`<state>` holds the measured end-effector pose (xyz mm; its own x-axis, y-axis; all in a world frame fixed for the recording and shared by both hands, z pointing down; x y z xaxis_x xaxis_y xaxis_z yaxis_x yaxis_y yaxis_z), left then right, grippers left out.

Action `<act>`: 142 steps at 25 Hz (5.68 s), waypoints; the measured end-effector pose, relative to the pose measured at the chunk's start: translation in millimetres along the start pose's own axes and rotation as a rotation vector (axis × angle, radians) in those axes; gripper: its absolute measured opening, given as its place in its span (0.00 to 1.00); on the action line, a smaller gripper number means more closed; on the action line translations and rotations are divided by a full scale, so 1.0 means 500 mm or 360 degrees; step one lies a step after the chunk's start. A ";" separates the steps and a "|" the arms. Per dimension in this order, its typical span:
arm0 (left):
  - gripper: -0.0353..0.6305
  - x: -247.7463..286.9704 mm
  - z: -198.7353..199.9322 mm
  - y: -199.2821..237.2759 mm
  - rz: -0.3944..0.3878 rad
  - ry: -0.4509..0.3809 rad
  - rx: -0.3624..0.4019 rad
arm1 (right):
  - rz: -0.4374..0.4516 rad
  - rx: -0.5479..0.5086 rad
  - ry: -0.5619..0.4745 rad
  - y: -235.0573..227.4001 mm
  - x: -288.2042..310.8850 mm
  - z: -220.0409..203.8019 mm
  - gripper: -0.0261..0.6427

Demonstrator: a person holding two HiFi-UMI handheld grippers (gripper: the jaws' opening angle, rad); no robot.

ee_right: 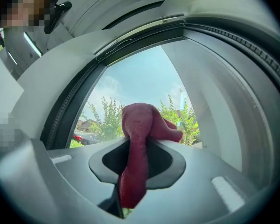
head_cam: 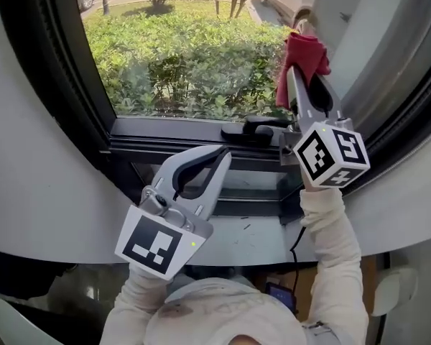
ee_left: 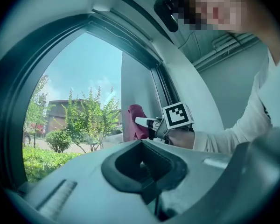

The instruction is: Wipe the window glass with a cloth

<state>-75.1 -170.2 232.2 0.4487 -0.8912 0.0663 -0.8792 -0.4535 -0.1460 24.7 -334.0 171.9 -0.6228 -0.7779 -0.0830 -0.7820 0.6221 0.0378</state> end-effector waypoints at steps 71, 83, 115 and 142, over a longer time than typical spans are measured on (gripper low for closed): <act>0.05 0.162 0.013 -0.141 -0.0178 0.0036 0.0070 | 0.0010 -0.0079 -0.0002 -0.154 -0.067 -0.047 0.19; 0.05 0.236 0.018 -0.190 -0.0233 0.0060 0.0108 | -0.0102 0.0014 -0.0027 -0.290 -0.126 -0.064 0.20; 0.05 0.107 -0.003 -0.160 -0.0299 0.0050 0.0055 | 0.0169 0.0096 0.0087 -0.036 -0.308 -0.126 0.19; 0.05 -0.007 -0.033 -0.101 -0.0189 0.0075 0.0014 | 0.0508 0.0134 0.0085 0.181 -0.313 -0.144 0.19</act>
<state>-35.0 -144.5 255.6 0.5413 -0.8307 0.1301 -0.8188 -0.5560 -0.1429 49.5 -162.4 260.1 -0.8382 -0.5446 -0.0280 -0.5439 0.8386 -0.0294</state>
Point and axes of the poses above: the fingertips, and each gripper's own axes: x forward along the fingers, y to its left, z out of its top, the point moved 2 cm from there along -x, backward along the fingers, and after that the axes turned 13 degrees about y, right-handed, at the moved point
